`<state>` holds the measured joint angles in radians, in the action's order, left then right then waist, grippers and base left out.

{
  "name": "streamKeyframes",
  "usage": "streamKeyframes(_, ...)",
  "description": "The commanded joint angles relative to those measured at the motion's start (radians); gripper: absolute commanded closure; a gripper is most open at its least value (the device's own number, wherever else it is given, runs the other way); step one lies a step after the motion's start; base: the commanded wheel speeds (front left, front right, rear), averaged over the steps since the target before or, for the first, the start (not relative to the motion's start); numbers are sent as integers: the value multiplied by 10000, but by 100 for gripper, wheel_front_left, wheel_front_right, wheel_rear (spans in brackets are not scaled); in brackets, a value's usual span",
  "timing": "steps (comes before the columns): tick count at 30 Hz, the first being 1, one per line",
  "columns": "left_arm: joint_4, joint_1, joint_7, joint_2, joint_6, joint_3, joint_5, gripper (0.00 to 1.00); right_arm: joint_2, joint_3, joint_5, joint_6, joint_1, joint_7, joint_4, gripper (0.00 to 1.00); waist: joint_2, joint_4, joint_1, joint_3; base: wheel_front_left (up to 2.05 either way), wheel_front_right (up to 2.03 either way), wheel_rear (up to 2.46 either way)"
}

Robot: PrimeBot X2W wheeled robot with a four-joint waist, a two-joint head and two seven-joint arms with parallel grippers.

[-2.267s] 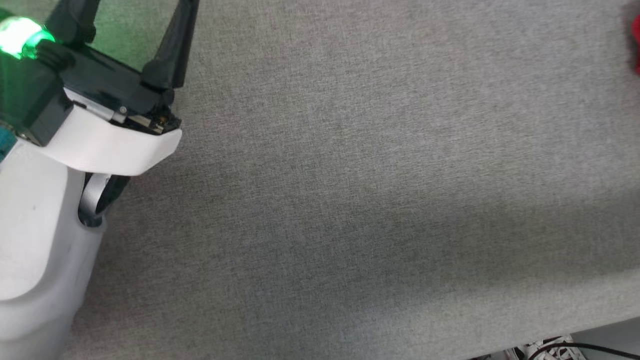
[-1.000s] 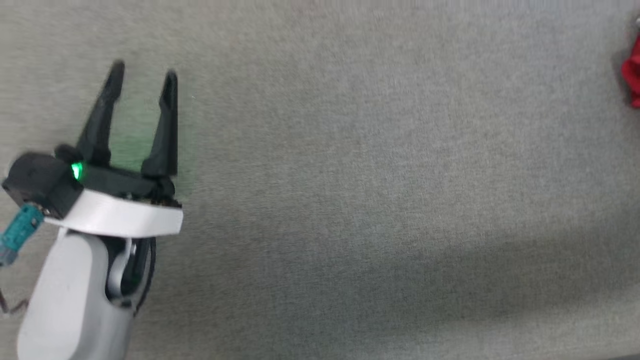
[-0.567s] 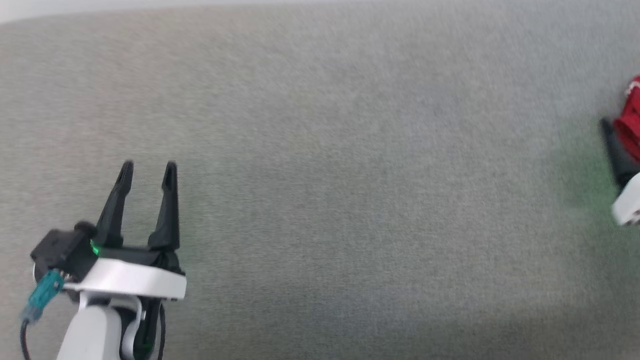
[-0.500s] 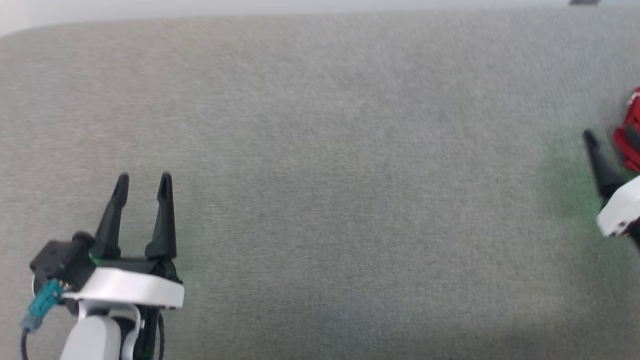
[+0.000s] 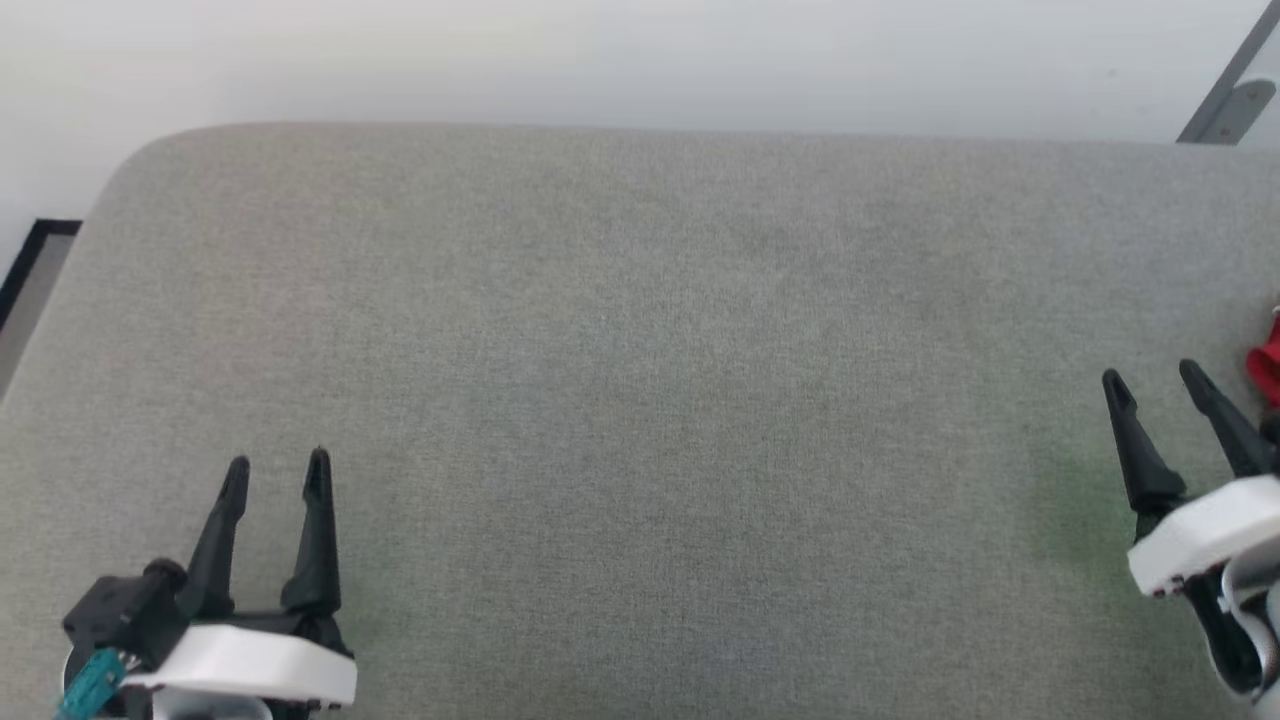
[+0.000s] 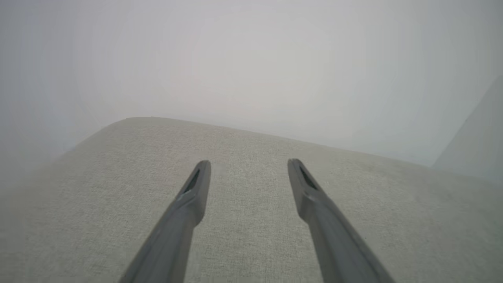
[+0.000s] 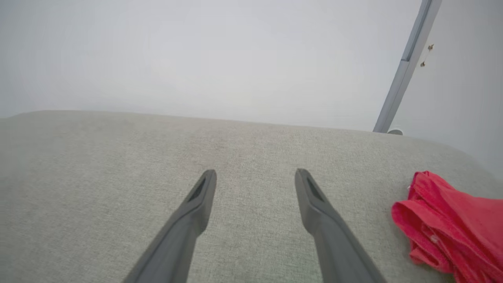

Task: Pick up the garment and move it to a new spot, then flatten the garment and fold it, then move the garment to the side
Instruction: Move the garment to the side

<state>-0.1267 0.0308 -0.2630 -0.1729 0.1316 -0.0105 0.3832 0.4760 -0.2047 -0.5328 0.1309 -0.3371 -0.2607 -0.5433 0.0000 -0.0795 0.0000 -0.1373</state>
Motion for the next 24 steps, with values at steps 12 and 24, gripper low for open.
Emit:
streamKeyframes(12,595,-1053,-17,12,-26,-507,-144,0,-1144,1998,1049,-4,2380,359,3169,0,0,-5,0,687,0,0,0)
streamKeyframes(24,1146,-1440,-17,-38,-26,-416,-141,0,-2232,3068,1351,-4,3842,1212,5364,0,0,-75,0,838,0,0,0)
